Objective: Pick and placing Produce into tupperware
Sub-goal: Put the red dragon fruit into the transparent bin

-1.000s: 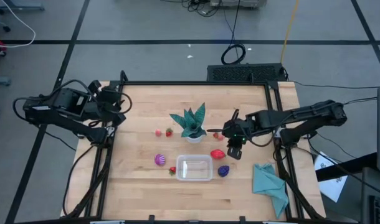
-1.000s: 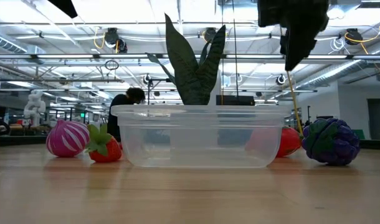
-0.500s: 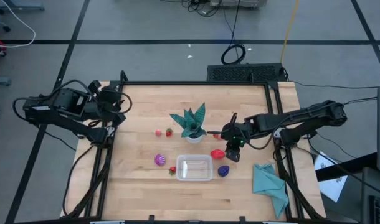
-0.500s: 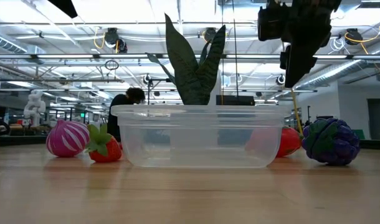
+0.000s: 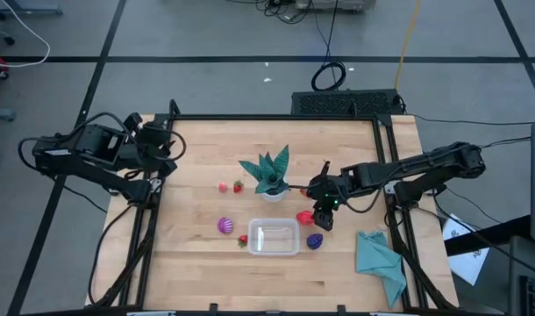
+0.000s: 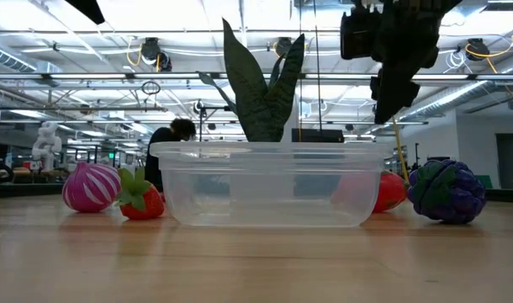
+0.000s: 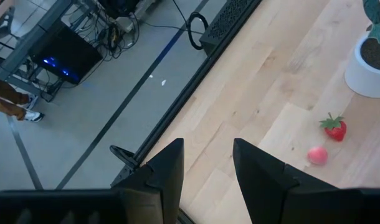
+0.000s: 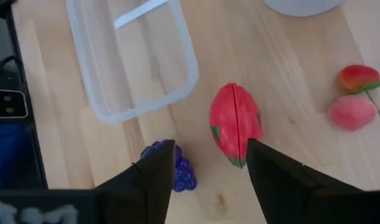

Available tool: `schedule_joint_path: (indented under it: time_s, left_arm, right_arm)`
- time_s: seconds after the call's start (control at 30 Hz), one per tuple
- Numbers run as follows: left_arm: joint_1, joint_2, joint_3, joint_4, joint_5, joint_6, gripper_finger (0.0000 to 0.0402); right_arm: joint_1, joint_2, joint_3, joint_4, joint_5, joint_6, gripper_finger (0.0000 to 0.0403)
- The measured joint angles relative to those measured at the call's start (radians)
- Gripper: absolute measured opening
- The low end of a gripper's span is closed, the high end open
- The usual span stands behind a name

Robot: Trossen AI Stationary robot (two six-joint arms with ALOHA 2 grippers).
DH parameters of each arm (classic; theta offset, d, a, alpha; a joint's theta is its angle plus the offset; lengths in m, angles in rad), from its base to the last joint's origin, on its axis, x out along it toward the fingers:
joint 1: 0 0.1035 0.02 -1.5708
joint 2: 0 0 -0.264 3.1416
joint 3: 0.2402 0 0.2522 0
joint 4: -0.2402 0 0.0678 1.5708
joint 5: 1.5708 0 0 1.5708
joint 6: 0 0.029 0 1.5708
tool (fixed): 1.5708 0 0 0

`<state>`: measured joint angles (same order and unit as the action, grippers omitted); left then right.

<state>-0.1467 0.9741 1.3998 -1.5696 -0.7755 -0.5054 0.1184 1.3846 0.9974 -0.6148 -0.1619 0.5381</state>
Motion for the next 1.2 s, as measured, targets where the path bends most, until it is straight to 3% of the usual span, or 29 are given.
schedule_joint_path:
  time_s: [0.4, 1.03, 1.2]
  left_arm:
    - [0.0, 0.0, 0.0, 0.0, -0.02, 0.004, 0.0145]
    - [0.0, 0.0, 0.0, -0.002, -0.012, 0.004, 0.0145]
    - [0.0, 0.0, 0.0, -0.002, -0.011, 0.004, 0.0145]
  right_arm:
    - [0.0, 0.09, 0.0, 0.021, -0.025, -0.025, 0.023]
    - [0.001, 0.103, 0.0, 0.093, -0.026, -0.143, 0.0231]
    - [0.001, 0.103, -0.067, 0.173, -0.027, -0.158, 0.0231]
